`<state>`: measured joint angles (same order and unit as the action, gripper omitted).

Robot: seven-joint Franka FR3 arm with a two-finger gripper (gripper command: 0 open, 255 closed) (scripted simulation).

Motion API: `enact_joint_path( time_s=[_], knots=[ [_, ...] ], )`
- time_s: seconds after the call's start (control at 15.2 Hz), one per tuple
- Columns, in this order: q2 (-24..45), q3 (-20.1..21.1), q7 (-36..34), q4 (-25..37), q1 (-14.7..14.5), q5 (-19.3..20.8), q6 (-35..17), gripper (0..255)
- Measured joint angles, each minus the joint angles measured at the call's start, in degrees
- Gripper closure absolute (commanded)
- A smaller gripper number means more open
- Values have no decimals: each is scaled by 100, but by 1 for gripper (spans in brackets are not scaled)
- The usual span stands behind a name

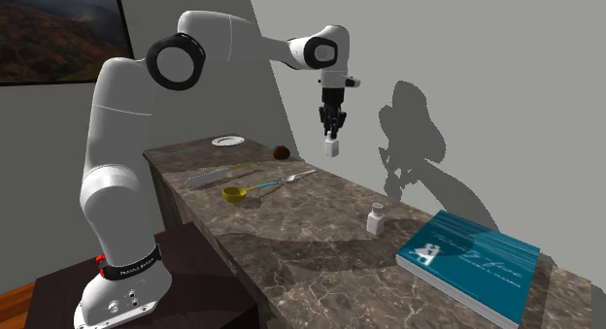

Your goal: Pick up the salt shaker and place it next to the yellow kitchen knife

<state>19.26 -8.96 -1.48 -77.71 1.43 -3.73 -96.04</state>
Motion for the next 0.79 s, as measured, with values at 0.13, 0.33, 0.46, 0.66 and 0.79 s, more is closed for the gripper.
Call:
enact_joint_path(
  time_s=[0.13,0.33,0.46,0.66,0.79],
  knots=[
    [-135,76,-241,-184,-178,40,-59,255],
    [-286,198,-616,-309,-435,94,-43,255],
    [-424,285,-866,-535,-605,127,-139,255],
    [-481,405,-1202,-681,-823,159,-233,255],
    [-519,506,-1478,-720,-1000,185,-240,255]
  ],
)
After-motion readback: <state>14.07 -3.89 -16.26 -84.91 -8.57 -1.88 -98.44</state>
